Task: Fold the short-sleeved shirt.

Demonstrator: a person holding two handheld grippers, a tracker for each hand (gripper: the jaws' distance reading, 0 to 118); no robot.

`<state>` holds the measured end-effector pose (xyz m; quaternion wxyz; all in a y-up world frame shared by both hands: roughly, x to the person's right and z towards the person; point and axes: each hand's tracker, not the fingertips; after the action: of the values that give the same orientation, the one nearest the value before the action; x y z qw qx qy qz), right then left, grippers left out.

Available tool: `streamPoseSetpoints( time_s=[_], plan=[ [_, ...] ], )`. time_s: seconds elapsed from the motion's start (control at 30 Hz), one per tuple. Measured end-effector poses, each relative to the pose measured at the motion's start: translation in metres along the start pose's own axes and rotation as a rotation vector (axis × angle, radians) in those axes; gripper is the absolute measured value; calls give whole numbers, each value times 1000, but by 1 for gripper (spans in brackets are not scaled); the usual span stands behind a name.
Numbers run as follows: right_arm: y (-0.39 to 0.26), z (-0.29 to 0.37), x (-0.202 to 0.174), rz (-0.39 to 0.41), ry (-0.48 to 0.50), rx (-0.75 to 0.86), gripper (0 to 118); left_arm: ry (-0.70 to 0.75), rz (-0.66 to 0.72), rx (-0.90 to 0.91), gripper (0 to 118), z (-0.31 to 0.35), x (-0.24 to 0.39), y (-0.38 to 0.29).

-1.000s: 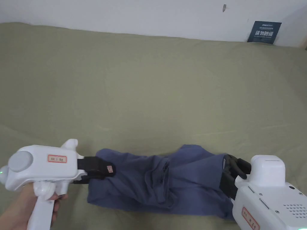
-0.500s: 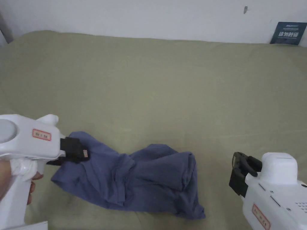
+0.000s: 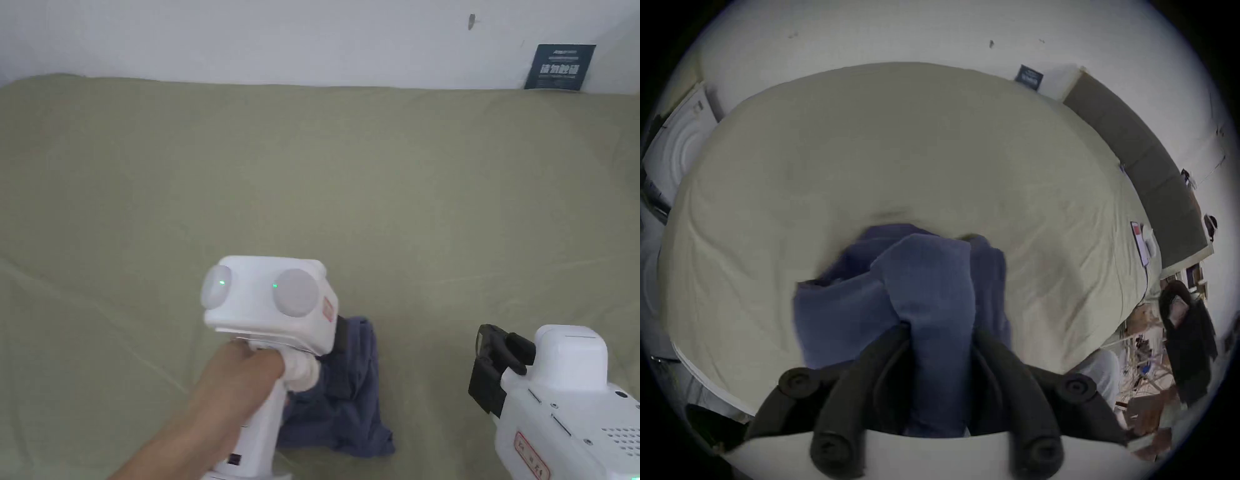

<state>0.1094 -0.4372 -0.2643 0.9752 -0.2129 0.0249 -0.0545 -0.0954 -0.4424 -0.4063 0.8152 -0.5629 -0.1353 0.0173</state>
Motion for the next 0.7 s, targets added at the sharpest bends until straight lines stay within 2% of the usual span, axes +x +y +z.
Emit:
streamPoseSetpoints(
  time_s=[0.07, 0.13, 0.23, 0.3, 0.33, 0.4, 0.43, 0.5, 0.7],
  plan=[
    [-1, 0, 6, -11, -9, -9, 6, -69, -46, 14, 116, -16, 12, 0],
    [-2, 1, 10, -10, -24, -11, 6, -123, -65, 33, 117, -16, 19, -3],
    [-2, 3, 16, -9, -39, -13, 6, -195, -17, 105, 94, 5, -1, -7],
    [-1, 3, 20, -11, -46, -14, 6, -274, 77, 148, 89, 24, -25, -12],
    [-1, 3, 21, -16, -47, -12, 6, -330, 116, 184, 79, 30, -43, -17],
    [-1, 3, 21, -19, -52, -11, 6, -435, 190, 195, 11, 39, -70, -22],
    [-1, 2, 21, -23, -52, -11, 6, -456, 220, 200, 0, 38, -84, -24],
    [-1, 0, 21, -34, -49, -16, 6, -508, 217, 190, 0, 32, -102, -29],
    [-6, -4, 15, -38, -44, -36, 6, -702, 193, 50, 0, -18, -100, -29]
  ],
)
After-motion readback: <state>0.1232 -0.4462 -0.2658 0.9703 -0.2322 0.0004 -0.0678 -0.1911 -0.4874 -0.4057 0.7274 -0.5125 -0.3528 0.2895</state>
